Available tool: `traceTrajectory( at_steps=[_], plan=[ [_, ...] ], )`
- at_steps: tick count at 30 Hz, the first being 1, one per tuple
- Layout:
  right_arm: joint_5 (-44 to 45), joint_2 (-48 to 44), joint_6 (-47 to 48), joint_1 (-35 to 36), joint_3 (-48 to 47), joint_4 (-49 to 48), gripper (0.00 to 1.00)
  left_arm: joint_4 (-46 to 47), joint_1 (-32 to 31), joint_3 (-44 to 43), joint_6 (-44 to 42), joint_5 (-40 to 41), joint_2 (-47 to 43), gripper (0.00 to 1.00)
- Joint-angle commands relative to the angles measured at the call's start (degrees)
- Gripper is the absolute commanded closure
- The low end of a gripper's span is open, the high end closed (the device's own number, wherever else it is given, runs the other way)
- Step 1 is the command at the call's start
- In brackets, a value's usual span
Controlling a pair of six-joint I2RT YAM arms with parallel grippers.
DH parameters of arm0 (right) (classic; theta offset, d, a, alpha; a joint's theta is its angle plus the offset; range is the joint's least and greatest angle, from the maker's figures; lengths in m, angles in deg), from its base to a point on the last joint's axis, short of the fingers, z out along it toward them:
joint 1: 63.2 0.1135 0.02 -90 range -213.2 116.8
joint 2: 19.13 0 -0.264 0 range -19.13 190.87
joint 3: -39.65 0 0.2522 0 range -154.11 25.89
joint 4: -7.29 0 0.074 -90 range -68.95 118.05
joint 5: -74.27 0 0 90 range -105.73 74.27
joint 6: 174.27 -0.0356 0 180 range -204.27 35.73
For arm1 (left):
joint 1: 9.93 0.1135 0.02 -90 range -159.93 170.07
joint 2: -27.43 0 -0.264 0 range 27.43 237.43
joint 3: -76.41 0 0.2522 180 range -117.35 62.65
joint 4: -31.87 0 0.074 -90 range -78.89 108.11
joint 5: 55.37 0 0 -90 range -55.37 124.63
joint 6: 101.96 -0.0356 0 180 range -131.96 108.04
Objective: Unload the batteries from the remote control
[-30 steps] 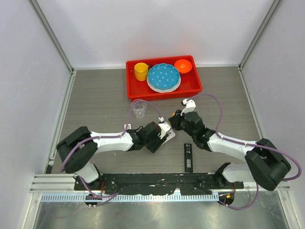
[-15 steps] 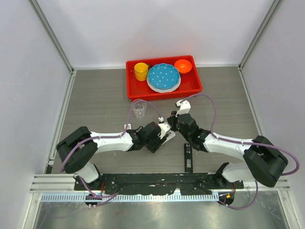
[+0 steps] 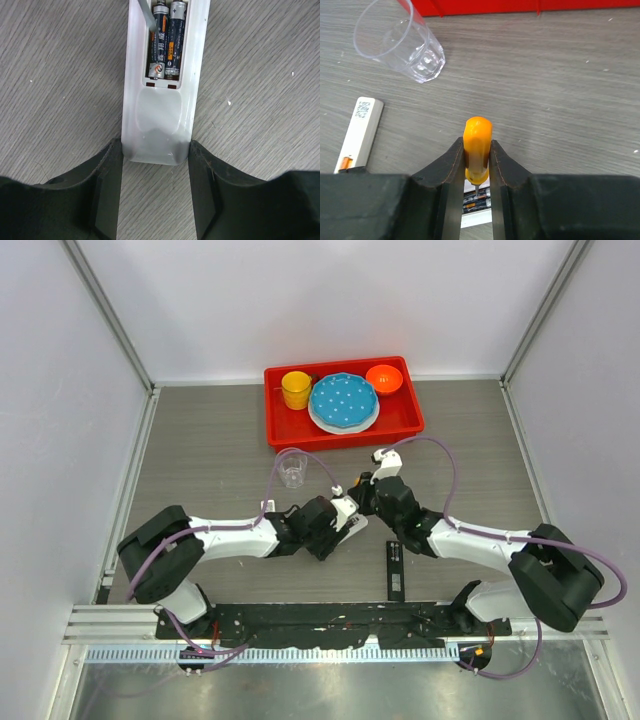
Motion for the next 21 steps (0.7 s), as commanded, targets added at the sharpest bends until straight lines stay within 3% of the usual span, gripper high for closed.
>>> traceTrajectory(
  at_steps=[1,4,12,21],
  plan=[
    [-10.7,0.6,-7.5,-0.6,1.5,-1.1,0.99,3.3,-0.2,0.9,0.8,-1.1,-0.1,1.00],
    [-11.2,-0.6,-8.3,-1.1,2.6,-1.6,0.99,3.4,-0.1,1.1,0.9,-1.3,-0.4,1.00],
    [1.1,-3.9,-3.5,-1.1,1.4,2.6,0.99,3.4,-0.1,1.1,0.9,-1.6,-0.4,1.00],
    [6.1,-5.4,-0.6,-1.1,0.7,3.5,0.99,3.4,-0.1,1.1,1.0,-1.6,-0.4,1.00]
  ],
)
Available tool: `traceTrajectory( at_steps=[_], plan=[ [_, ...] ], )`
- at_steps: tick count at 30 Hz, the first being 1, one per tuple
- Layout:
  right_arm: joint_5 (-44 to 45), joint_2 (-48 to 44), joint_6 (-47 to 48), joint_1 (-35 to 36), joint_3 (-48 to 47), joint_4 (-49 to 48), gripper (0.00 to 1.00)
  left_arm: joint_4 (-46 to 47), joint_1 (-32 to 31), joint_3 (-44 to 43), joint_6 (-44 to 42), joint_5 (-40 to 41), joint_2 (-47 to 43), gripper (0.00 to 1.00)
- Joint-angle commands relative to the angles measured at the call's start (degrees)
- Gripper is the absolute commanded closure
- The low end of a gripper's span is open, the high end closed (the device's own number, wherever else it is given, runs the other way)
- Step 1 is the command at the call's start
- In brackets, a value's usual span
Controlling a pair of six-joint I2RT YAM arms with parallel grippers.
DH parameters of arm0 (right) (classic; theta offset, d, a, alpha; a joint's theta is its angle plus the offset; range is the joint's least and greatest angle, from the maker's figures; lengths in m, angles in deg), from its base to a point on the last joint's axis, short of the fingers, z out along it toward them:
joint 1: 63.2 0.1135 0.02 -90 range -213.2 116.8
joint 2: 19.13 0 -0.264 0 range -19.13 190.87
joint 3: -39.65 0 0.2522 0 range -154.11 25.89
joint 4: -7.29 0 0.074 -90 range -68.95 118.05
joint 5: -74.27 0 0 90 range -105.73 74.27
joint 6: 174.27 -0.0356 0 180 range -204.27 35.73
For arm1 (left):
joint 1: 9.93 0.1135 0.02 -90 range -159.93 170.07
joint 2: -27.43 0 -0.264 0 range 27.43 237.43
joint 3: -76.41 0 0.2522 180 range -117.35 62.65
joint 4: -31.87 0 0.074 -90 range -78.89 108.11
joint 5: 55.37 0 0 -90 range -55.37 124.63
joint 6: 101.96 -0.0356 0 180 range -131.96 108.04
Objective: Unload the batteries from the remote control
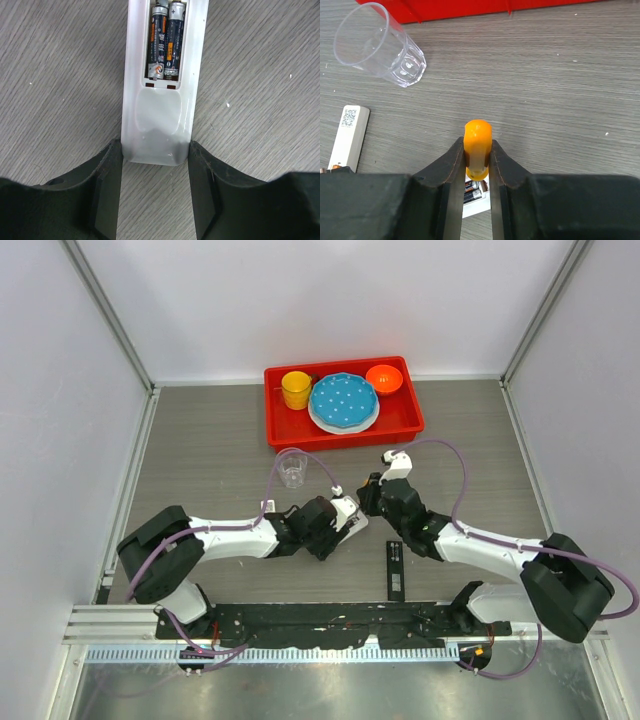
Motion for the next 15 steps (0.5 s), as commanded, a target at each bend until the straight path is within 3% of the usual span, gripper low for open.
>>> traceTrajectory(
  at_steps=[1,15],
  plan=[
    [4.4,-0.8,2.6,0.2,-1.5,0.7,0.99,2.4,-0.1,0.6,1.0,-1.5,-0.2,1.00],
    [11.0,3.8,5.0,5.0,-0.3,-2.3,0.99,2.3,-0.1,0.6,1.0,-1.7,-0.1,1.00]
  ],
)
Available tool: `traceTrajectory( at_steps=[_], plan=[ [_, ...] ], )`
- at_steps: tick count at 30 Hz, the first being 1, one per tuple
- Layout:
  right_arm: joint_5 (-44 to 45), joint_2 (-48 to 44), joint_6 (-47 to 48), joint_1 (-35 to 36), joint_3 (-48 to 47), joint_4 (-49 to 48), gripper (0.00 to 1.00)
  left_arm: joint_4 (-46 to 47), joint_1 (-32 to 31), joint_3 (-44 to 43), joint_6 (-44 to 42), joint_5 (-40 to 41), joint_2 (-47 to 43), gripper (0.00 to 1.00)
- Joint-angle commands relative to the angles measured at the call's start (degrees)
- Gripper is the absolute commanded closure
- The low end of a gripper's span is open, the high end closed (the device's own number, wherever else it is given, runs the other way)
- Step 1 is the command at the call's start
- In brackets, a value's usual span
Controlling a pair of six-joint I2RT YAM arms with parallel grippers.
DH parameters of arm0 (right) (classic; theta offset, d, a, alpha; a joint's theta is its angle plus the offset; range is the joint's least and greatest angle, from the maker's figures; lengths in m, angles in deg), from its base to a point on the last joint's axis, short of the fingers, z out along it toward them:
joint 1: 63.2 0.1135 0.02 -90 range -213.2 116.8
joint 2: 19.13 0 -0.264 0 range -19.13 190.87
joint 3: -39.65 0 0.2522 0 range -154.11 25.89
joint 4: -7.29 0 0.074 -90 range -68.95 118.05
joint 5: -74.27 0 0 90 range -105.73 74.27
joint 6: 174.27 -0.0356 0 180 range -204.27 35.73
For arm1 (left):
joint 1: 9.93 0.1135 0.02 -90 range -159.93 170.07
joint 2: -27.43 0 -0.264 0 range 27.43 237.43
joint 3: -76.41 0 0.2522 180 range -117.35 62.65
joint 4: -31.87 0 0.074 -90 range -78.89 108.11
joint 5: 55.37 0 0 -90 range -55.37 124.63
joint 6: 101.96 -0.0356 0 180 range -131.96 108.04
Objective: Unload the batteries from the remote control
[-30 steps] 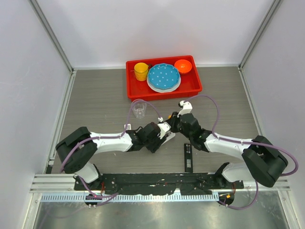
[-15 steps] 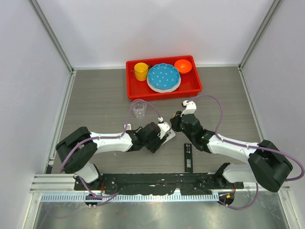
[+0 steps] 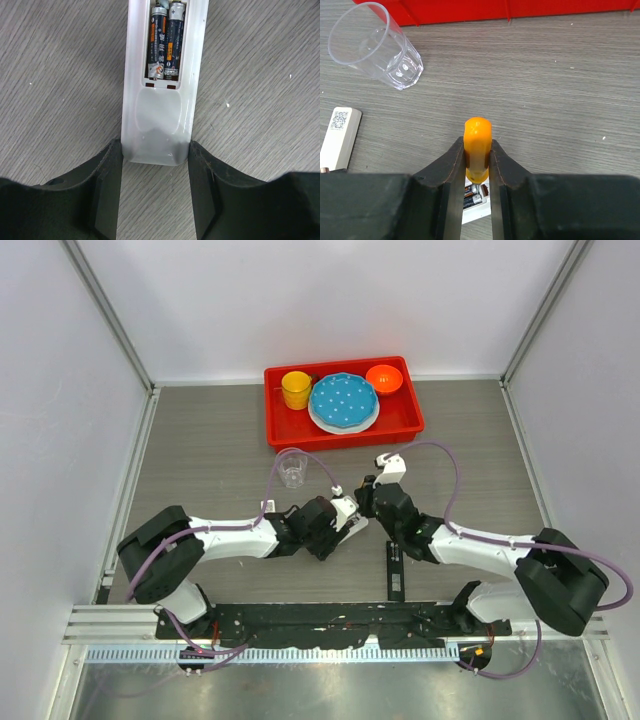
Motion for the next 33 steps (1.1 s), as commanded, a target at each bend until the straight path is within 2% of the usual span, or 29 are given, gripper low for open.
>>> traceTrajectory(
  at_steps=[1,7,11,15,17,20,26,33],
  plan=[
    [5.6,2.7,2.8,2.8,-0.2,-0.9,0.99,2.5,-0.1,0.6,1.0,-1.6,-0.1,1.00],
    [2.6,4.5,1.4,3.8,1.1,-3.7,0.99,2.4,-0.1,0.7,1.1,-1.9,-0.1,1.00],
    [0.6,2.6,-1.0,3.1,2.3,-4.5,0.99,2.6,-0.1,0.8,1.2,-2.2,-0.1,1.00],
    [-9.7,1.0,-6.0,-2.6,5.1,-9.1,0.99,2.7,-0.1,0.7,1.2,-2.4,0.2,1.00],
    [-18.1,2.0,-8.2,-6.9,6.9,-13.7,0.99,2.7,-0.1,0.7,1.2,-2.3,0.2,1.00],
    [-25.5,3.5,-11.7,-8.9,8.6,-19.1,0.99,2.6,-0.1,0.7,1.2,-2.3,0.2,1.00],
    [-31.4,4.3,-15.3,-9.1,8.9,-23.6,0.99,2.6,0.0,0.6,1.2,-2.5,0.3,1.00],
    [-35.1,1.4,-18.3,-9.2,8.8,-24.2,0.99,2.6,0.3,0.6,1.4,-2.8,0.4,1.00]
  ],
)
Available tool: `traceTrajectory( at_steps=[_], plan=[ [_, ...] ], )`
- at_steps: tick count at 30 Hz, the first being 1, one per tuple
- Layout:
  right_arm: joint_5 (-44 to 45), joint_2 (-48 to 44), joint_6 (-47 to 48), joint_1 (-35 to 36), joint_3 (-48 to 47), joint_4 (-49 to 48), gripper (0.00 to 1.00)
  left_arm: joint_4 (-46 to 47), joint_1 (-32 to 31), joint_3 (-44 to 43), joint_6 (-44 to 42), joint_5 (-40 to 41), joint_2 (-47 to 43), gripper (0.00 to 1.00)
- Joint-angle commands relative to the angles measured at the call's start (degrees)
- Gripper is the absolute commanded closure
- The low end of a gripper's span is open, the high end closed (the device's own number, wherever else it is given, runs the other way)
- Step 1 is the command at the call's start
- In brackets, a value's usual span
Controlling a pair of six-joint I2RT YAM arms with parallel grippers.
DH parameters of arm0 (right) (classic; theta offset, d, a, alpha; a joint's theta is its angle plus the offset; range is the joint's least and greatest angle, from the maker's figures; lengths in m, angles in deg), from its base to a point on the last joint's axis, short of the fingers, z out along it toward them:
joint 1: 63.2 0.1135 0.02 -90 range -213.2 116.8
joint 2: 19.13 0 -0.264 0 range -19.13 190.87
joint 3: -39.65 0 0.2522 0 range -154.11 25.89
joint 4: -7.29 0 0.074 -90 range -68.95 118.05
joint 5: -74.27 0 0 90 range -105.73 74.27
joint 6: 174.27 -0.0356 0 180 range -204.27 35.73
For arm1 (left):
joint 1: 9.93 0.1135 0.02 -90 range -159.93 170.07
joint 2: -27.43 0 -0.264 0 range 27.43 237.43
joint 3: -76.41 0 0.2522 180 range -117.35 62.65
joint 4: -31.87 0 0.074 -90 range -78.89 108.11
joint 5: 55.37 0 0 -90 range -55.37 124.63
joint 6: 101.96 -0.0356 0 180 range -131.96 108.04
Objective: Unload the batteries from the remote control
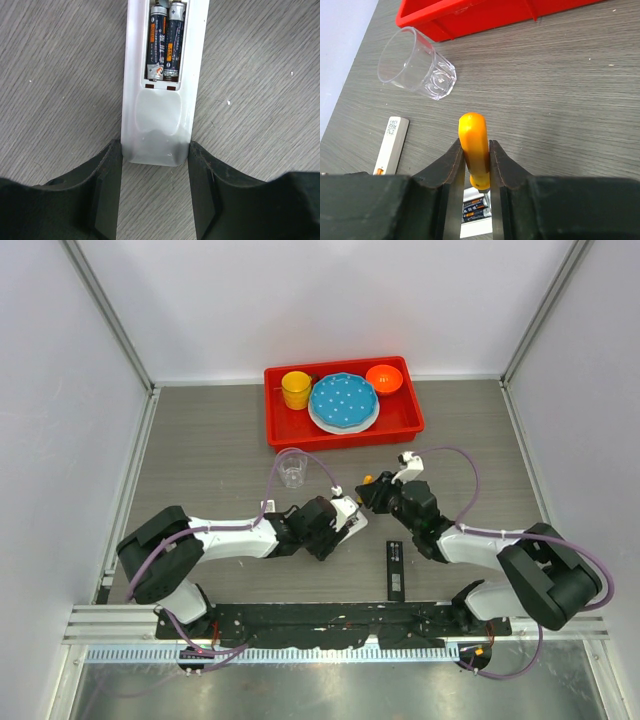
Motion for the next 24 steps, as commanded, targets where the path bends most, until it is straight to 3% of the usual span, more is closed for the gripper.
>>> traceTrajectory(
  at_steps=[1,12,24],
  plan=[
    [-14.0,-3.2,-9.6,2.0,0.3,-2.8,0.99,2.9,0.2,0.5,1.5,-2.7,0.6,1.00],
    [-13.6,-7.0,-9.1,1.5,0.1,2.8,0.99,2.6,0.7,0.4,1.7,-2.5,0.8,1.00],
    [-5.5,-11.6,-3.9,1.4,-1.6,12.5,0.99,2.6,0.9,0.4,1.8,-2.2,0.8,1.00]
  ],
)
